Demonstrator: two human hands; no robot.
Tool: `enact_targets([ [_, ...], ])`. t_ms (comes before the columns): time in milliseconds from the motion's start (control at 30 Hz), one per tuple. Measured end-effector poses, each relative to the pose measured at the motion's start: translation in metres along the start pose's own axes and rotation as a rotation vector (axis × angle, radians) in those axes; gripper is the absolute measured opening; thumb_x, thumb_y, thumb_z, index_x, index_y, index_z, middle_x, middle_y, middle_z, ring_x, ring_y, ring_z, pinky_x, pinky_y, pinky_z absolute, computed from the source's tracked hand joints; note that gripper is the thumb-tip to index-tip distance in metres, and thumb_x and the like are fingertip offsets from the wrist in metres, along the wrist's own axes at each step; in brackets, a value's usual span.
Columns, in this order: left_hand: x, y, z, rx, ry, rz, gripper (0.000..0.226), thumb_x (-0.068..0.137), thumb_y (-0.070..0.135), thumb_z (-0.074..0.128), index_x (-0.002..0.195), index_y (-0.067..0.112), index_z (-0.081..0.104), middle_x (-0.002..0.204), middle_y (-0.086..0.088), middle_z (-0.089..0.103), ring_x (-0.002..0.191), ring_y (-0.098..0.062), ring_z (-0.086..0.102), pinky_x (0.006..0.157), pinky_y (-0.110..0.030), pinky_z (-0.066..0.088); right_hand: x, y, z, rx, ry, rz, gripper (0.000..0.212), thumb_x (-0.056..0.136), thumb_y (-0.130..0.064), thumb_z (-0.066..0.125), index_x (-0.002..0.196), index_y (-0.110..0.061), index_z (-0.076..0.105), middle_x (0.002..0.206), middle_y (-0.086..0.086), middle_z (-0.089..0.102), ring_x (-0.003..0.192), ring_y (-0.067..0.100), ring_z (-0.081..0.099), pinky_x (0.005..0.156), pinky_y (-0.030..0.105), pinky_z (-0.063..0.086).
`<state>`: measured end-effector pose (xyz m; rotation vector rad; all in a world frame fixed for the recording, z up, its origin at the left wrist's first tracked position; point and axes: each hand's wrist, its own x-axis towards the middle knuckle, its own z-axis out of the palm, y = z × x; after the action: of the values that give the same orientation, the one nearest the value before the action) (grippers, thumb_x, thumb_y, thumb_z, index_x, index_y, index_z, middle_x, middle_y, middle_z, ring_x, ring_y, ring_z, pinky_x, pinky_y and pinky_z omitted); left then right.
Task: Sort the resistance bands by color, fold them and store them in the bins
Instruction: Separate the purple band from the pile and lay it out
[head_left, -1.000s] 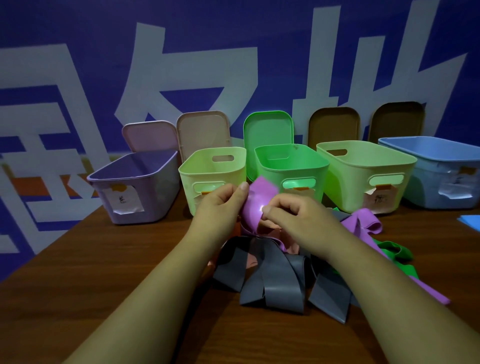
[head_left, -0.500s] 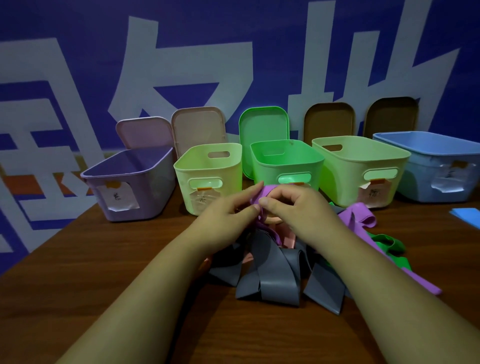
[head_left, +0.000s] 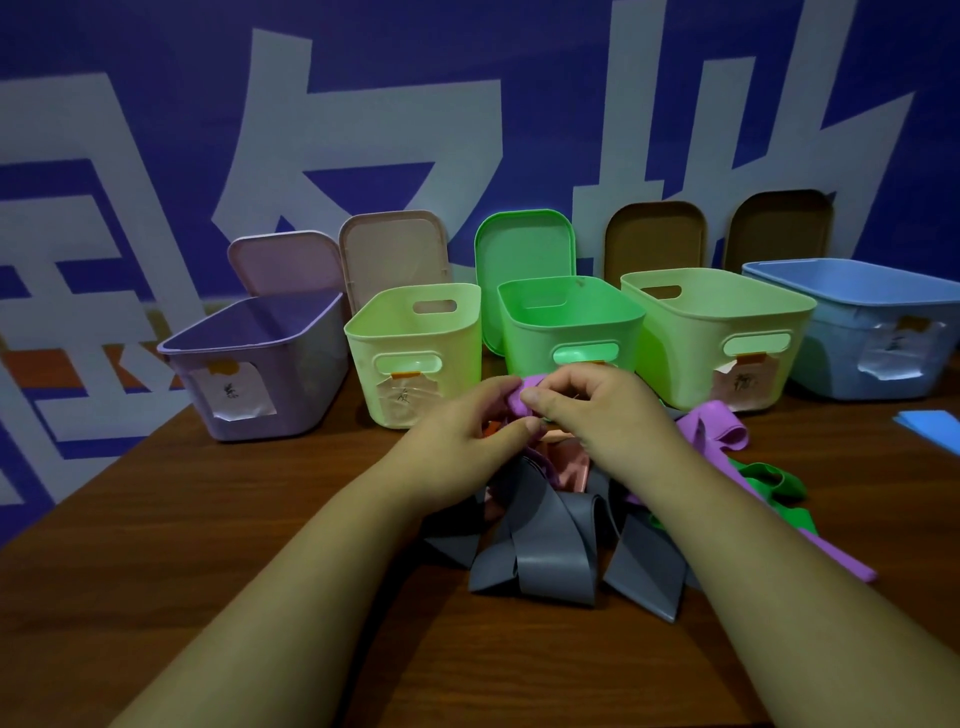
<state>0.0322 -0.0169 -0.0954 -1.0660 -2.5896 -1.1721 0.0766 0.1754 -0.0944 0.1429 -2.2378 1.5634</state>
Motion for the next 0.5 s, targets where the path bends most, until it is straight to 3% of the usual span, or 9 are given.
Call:
enact_targets([
  [67, -0.001, 0.003, 0.002, 0.021, -0.007, 0.040, 0.048, 0.104, 0.043, 0.064, 0.150, 0.032, 0.055, 0.128, 0.018, 0.069, 0.115, 0.007, 0.063, 0.099, -0.023, 0.052, 0.000, 0.000, 0.000, -0.006, -0.015, 0.006, 0.011, 0.094, -0.025, 0.082, 0.087, -0.016, 0.082, 0.080, 0.005, 0.078, 0.074, 0.013, 0.075, 0.075, 0.038, 0.065],
  [133, 0.000, 0.002, 0.003, 0.043, 0.002, 0.053, 0.040, 0.106, 0.038, 0.063, 0.145, 0.031, 0.059, 0.121, 0.018, 0.071, 0.109, 0.007, 0.064, 0.093, -0.020, 0.052, 0.000, 0.000, 0.001, -0.032, -0.024, 0.002, 0.011, 0.094, -0.027, 0.082, 0.089, -0.017, 0.082, 0.080, 0.004, 0.078, 0.072, 0.011, 0.073, 0.074, 0.036, 0.065],
  [233, 0.002, 0.000, 0.004, 0.031, 0.003, 0.060, 0.038, 0.106, 0.033, 0.063, 0.144, 0.031, 0.060, 0.121, 0.017, 0.072, 0.111, 0.008, 0.064, 0.095, -0.021, 0.052, 0.001, 0.001, 0.000, -0.022, -0.030, -0.006, 0.011, 0.094, -0.027, 0.082, 0.089, -0.017, 0.082, 0.080, 0.005, 0.078, 0.071, 0.012, 0.073, 0.070, 0.032, 0.062],
  [367, 0.005, -0.008, 0.003, -0.120, 0.011, -0.014, 0.050, 0.102, 0.031, 0.070, 0.149, 0.025, 0.055, 0.129, 0.010, 0.073, 0.119, 0.002, 0.067, 0.110, -0.036, 0.052, 0.001, 0.000, -0.002, -0.031, -0.021, -0.009, 0.011, 0.094, -0.024, 0.081, 0.085, -0.018, 0.081, 0.075, 0.000, 0.077, 0.064, 0.003, 0.068, 0.063, 0.019, 0.054],
  [433, 0.005, -0.009, 0.003, -0.200, 0.003, -0.053, 0.053, 0.101, 0.033, 0.069, 0.150, 0.023, 0.050, 0.130, 0.007, 0.074, 0.121, -0.006, 0.070, 0.111, -0.046, 0.052, 0.001, 0.000, -0.001, -0.023, -0.019, -0.009, 0.010, 0.094, -0.023, 0.082, 0.085, -0.018, 0.080, 0.075, -0.001, 0.076, 0.066, 0.003, 0.068, 0.067, 0.023, 0.057],
  [500, 0.006, -0.009, 0.002, -0.242, 0.002, -0.076, 0.050, 0.104, 0.029, 0.067, 0.149, 0.022, 0.047, 0.128, 0.007, 0.076, 0.117, -0.006, 0.071, 0.109, -0.046, 0.054, 0.002, 0.001, -0.001, -0.002, -0.021, -0.004, 0.009, 0.094, -0.022, 0.082, 0.086, -0.018, 0.080, 0.076, -0.001, 0.076, 0.068, 0.005, 0.069, 0.075, 0.033, 0.062],
])
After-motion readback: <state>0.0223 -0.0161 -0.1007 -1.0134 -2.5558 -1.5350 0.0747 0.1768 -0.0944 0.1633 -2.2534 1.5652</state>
